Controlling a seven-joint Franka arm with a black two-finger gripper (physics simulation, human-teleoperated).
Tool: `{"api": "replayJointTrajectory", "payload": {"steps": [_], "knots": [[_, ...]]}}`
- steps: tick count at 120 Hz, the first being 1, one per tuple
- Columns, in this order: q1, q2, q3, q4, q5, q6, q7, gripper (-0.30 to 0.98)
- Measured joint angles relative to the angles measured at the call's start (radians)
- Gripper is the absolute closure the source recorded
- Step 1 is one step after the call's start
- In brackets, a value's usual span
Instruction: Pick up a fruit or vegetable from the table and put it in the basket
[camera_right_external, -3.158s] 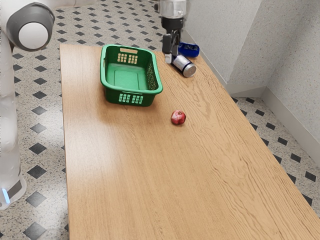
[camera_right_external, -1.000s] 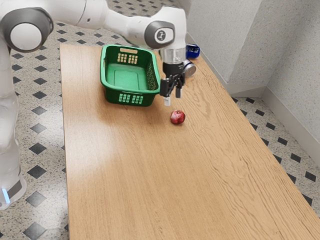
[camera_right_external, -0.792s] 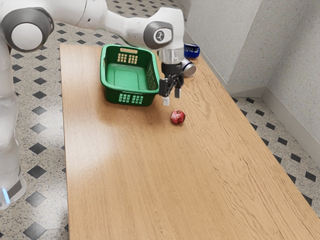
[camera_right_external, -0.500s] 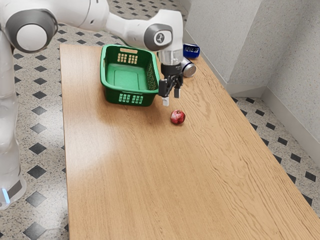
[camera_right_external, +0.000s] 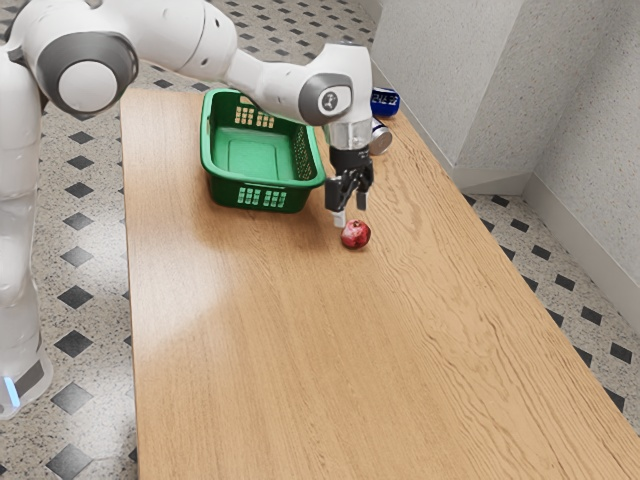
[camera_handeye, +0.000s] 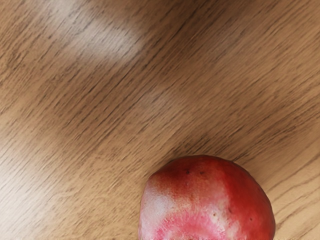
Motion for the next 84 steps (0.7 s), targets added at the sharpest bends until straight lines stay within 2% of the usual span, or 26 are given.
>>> {"api": "replayJointTrajectory", "payload": {"steps": [40, 84], "knots": [[0.026, 0.030, -0.005, 0.005, -0.007, 0.024, 0.030, 0.00], [0.047, 0.072, -0.057, 0.021, -0.017, 0.066, 0.051, 0.00]]}}
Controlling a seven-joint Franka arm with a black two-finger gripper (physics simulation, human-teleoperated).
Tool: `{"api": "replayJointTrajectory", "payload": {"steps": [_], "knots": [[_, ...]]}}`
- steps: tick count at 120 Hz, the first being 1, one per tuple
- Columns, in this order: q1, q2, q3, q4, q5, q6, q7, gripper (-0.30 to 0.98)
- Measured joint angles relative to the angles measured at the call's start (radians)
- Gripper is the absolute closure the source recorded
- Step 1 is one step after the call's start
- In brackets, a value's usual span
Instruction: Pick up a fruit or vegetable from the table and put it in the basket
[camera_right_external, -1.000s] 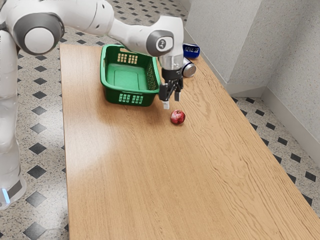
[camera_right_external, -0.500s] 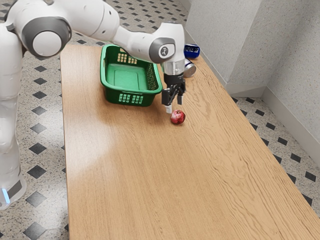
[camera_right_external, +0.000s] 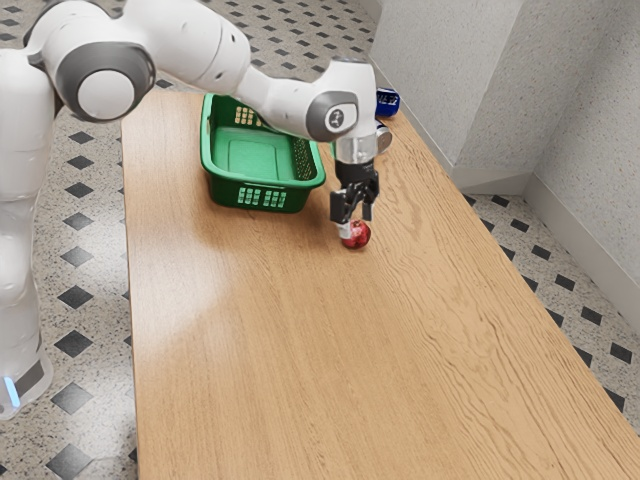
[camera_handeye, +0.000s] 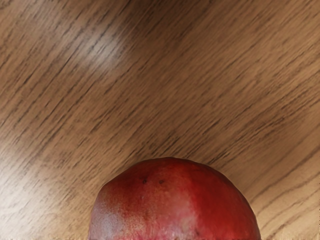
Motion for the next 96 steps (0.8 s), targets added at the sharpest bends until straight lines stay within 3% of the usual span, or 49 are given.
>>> {"api": "replayJointTrajectory", "payload": {"steps": [83, 96], "knots": [[0.044, 0.043, -0.045, -0.001, -0.041, 0.036, 0.020, 0.00], [0.050, 0.051, -0.053, 0.000, -0.061, 0.037, 0.026, 0.12]]}}
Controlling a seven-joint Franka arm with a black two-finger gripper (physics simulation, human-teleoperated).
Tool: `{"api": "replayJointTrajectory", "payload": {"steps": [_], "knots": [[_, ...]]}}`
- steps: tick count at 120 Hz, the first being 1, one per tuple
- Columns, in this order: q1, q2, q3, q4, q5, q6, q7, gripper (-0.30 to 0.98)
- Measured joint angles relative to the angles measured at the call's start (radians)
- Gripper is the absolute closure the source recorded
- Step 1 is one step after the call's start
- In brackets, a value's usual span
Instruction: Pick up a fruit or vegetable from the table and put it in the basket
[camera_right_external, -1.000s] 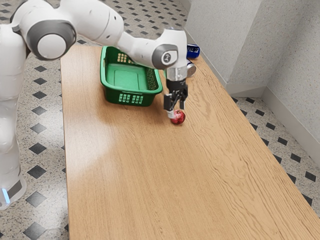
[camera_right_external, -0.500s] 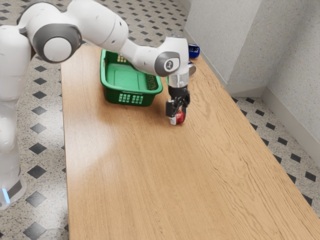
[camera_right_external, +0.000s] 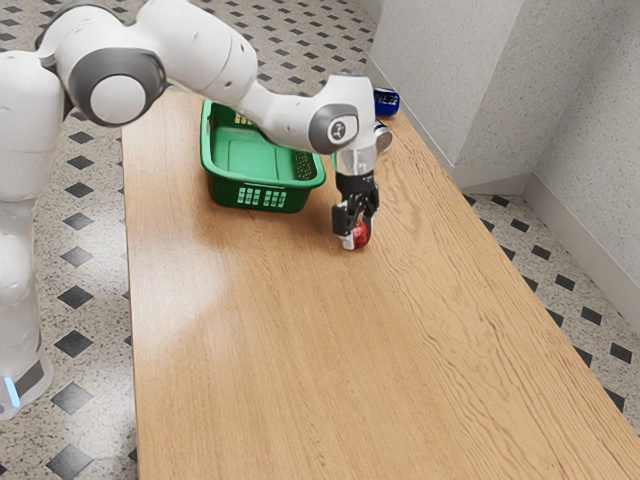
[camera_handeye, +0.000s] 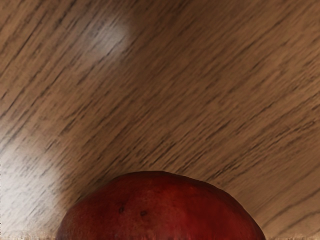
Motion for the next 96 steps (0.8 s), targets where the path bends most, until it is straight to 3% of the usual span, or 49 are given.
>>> {"api": "replayJointTrajectory", "payload": {"steps": [21, 53, 85, 96], "knots": [[0.021, -0.001, -0.024, 0.000, -0.012, 0.000, 0.007, 0.36], [0.013, -0.030, -0.031, 0.003, -0.022, -0.002, 0.000, 0.34], [-0.021, -0.316, 0.025, -0.024, 0.099, -0.037, -0.027, 0.33], [0.075, -0.407, 0.036, -0.099, 0.123, -0.070, -0.036, 0.33]]}}
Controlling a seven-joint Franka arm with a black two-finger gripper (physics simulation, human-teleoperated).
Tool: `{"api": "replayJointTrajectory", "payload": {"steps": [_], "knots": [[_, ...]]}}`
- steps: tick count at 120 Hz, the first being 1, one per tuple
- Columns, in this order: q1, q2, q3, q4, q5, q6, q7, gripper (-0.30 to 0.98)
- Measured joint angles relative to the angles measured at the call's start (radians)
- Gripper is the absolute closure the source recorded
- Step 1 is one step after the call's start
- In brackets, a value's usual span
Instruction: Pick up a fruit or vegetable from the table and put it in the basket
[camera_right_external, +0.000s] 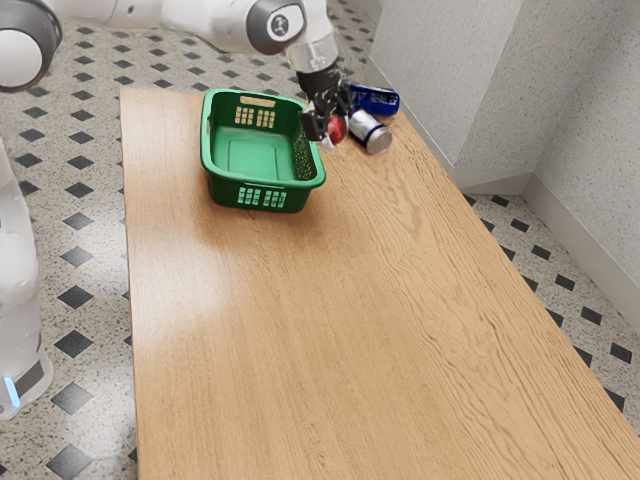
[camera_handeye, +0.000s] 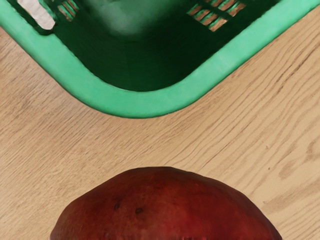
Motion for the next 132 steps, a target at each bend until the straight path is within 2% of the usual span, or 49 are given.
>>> {"api": "replayJointTrajectory", "payload": {"steps": [8, 36, 57, 80, 98, 123, 128, 132], "knots": [[0.053, -0.019, 0.002, -0.018, 0.008, -0.022, -0.005, 0.33], [0.149, -0.027, 0.003, -0.035, 0.018, -0.066, -0.019, 0.34], [0.242, -0.091, 0.003, -0.093, 0.019, -0.091, -0.026, 0.33], [0.297, -0.085, 0.009, -0.098, 0.018, -0.106, -0.032, 0.34], [0.301, -0.082, 0.027, -0.095, -0.002, -0.109, -0.033, 0.12], [0.294, -0.088, 0.005, -0.088, -0.010, -0.106, -0.034, 0.03], [0.283, -0.051, -0.040, 0.023, -0.011, -0.118, -0.038, 0.02], [0.268, 0.010, -0.097, 0.221, 0.026, -0.175, -0.052, 0.02]]}}
